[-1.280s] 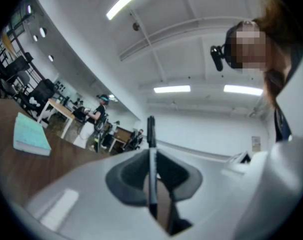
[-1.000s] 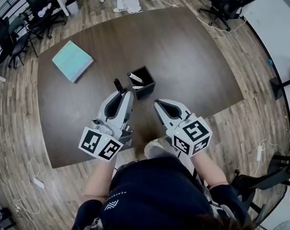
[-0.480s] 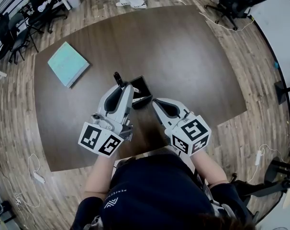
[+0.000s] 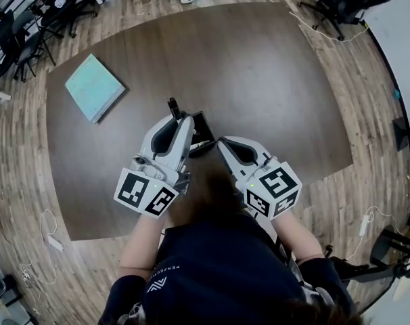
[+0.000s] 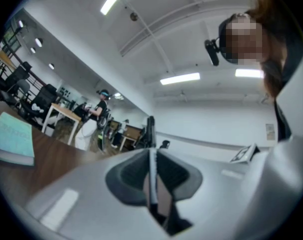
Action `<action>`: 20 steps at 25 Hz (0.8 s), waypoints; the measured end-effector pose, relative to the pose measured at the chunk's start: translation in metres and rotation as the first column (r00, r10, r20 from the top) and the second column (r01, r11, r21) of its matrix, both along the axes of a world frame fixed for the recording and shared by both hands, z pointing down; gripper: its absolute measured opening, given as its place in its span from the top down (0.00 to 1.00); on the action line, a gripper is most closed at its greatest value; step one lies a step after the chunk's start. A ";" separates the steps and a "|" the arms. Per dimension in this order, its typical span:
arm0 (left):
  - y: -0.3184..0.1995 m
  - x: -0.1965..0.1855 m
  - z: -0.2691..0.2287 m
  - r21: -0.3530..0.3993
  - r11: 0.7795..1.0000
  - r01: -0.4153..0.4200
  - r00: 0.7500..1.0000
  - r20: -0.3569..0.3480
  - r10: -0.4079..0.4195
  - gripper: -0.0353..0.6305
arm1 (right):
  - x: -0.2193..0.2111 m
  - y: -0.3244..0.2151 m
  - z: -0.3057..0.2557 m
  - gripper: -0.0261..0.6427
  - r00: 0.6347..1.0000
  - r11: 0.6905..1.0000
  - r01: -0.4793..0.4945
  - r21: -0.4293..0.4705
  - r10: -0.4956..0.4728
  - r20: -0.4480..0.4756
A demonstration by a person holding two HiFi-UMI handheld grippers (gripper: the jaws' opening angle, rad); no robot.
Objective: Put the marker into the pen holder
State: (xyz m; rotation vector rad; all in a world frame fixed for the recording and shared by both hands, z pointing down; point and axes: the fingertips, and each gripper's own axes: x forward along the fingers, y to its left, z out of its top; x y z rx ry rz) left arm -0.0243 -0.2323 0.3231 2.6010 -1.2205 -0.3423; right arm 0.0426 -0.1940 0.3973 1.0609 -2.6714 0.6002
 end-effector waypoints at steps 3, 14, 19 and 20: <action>-0.004 0.001 0.006 0.001 1.000 -0.002 1.000 0.026 0.002 0.88 | 0.000 -0.004 0.003 0.98 1.000 1.000 0.001 -0.008 -0.001 0.005; 0.001 0.015 0.025 0.055 0.997 -0.049 0.982 0.187 0.038 0.88 | 0.006 -0.013 0.015 0.98 1.000 1.000 -0.016 -0.027 0.016 0.018; 0.003 0.014 0.032 0.064 0.996 -0.054 0.977 0.209 0.040 0.88 | 0.003 -0.012 0.015 0.98 1.000 1.000 -0.016 -0.026 0.017 0.022; 0.003 0.014 0.033 0.067 0.996 -0.055 0.975 0.220 0.039 0.88 | 0.003 -0.012 0.015 0.98 1.000 1.000 -0.015 -0.026 0.016 0.023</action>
